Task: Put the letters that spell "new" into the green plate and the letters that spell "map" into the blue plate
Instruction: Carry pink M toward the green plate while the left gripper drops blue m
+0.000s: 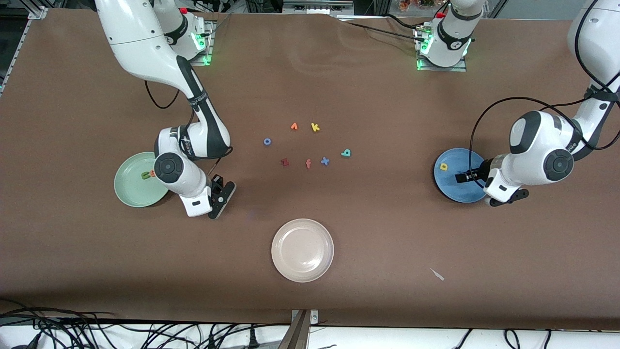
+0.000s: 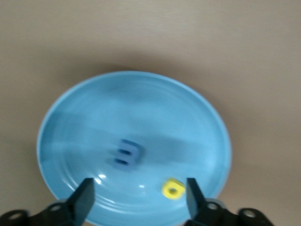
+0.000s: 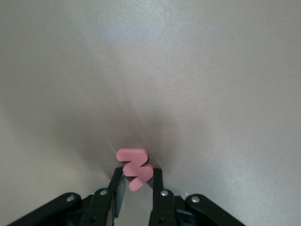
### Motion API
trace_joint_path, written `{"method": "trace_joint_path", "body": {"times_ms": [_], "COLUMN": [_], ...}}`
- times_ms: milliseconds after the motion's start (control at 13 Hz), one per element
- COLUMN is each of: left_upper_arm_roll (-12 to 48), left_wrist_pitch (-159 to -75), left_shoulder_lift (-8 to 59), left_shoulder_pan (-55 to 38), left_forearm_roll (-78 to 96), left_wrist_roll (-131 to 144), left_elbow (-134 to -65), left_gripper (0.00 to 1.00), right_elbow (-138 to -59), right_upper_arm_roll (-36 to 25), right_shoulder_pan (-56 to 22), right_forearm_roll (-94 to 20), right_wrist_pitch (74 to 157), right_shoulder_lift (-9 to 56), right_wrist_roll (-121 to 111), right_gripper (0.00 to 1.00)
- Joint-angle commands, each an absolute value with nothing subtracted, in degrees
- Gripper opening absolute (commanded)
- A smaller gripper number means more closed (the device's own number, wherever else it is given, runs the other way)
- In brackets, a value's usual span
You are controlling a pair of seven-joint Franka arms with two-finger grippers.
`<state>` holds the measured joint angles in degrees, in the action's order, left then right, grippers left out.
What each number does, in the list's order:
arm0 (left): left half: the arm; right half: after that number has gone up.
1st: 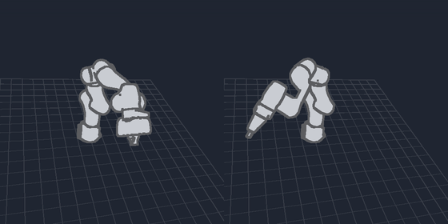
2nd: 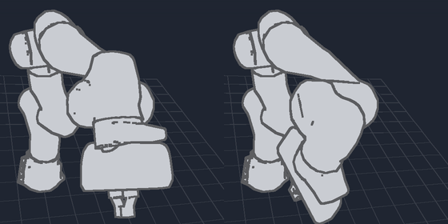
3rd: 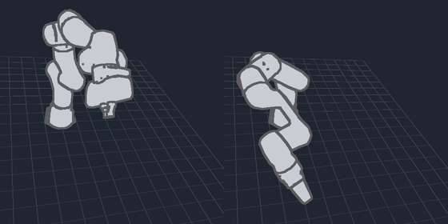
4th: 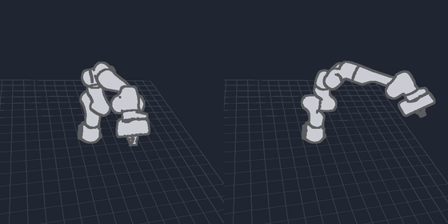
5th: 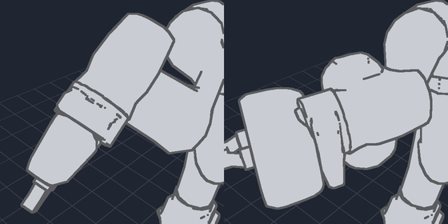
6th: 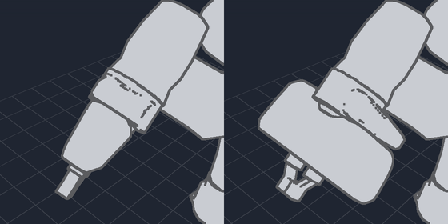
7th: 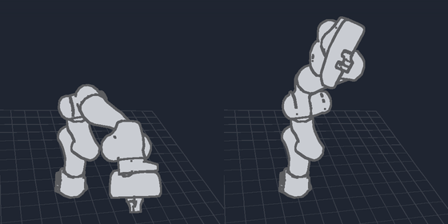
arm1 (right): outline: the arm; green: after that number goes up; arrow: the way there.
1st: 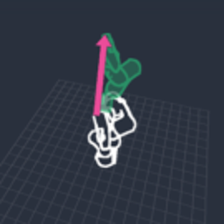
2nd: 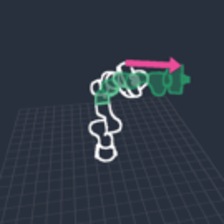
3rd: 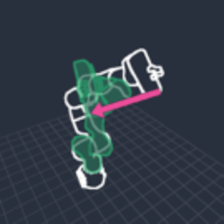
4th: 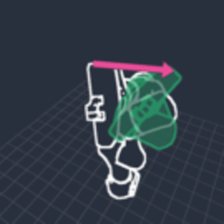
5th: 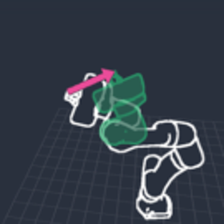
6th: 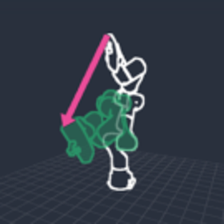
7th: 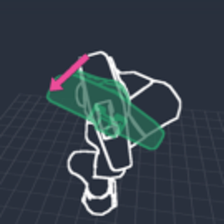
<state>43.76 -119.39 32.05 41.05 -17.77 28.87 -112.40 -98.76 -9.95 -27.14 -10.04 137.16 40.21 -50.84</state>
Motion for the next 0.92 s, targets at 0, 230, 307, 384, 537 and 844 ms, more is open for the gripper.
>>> {"method": "trace_joint_path", "body": {"times_ms": [0,230,307,384,537,844], "left_upper_arm_roll": [50.5,56.0,55.9,55.5,55.1,46.7], "left_wrist_pitch": [-115.4,-115.9,-116.2,-119.0,-125.1,-130.8], "left_shoulder_lift": [28.8,29.8,30.5,31.2,33.4,35.2], "left_shoulder_pan": [40.6,37.3,33.9,30.7,26.2,12.8], "left_forearm_roll": [-15.6,-15.3,-15.4,-15.5,-15.7,-16.3], "left_wrist_roll": [36.9,47.2,51.3,56.3,68.2,90.7], "left_elbow": [-112.6,-112.7,-112.6,-112.7,-112.9,-113.5], "left_gripper": [1.00,1.00,1.00,1.00,1.00,1.00], "right_elbow": [-93.5,-93.2,-93.6,-94.7,-100.3,-103.9], "right_upper_arm_roll": [-9.5,-10.1,-11.3,-13.0,-16.5,-22.2], "right_shoulder_pan": [-25.2,-22.9,-22.9,-22.9,-22.9,-22.9], "right_forearm_roll": [-11.2,-11.0,-10.9,-10.8,-10.5,-10.3], "right_wrist_pitch": [129.0,120.8,119.5,118.4,118.4,116.5], "right_shoulder_lift": [40.4,38.0,37.1,35.9,31.8,29.8], "right_wrist_roll": [-51.6,-52.1,-52.1,-52.2,-52.5,-52.4], "right_gripper": [0.06,0.06,0.06,0.06,0.06,0.07]}}
